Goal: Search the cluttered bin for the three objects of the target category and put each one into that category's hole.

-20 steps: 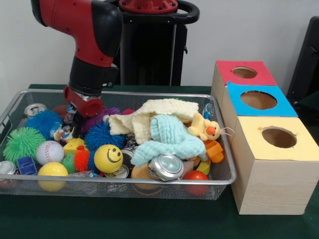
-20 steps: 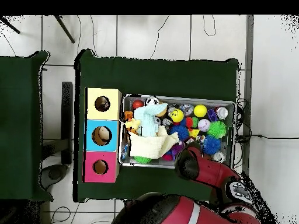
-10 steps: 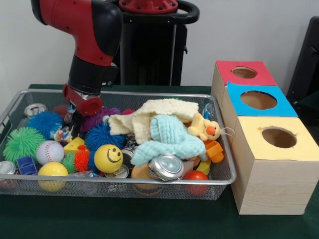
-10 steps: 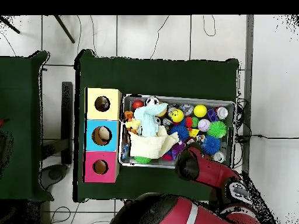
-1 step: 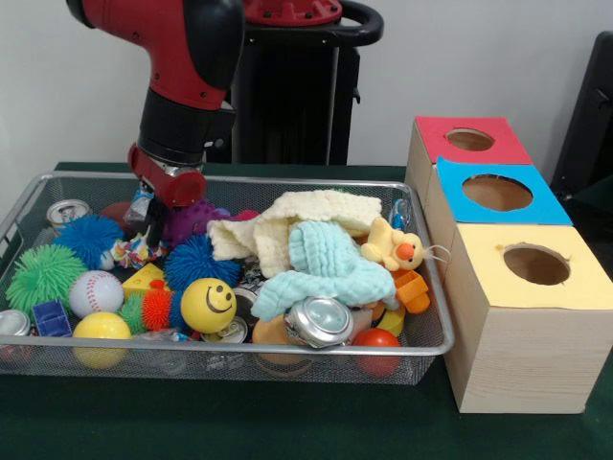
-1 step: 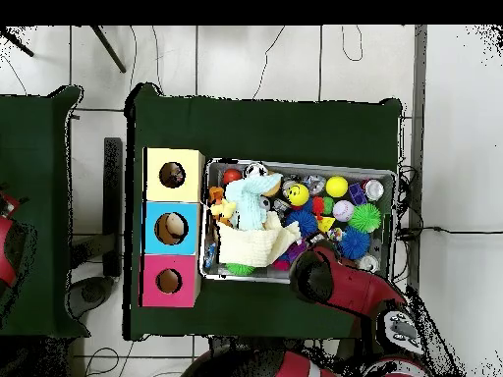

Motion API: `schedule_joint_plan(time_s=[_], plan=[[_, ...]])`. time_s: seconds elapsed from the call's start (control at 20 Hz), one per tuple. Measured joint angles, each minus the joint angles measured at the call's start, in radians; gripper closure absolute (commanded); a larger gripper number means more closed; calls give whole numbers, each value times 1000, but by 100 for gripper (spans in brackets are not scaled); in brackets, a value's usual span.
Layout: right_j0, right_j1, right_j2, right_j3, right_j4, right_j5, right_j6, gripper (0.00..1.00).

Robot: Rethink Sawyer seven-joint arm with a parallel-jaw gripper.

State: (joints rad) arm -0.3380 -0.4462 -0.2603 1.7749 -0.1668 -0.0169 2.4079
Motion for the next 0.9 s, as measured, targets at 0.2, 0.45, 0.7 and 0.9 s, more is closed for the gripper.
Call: schedule_joint_plan(time_s=[0.2,0.45,0.7,0.9], plan=[[21,-26,0,0,9,36,0,100],[49,-71,0,8,40,84,0,100],[91,-135,0,25,81,172,0,100],[130,-194,-1,39,116,263,0,100]])
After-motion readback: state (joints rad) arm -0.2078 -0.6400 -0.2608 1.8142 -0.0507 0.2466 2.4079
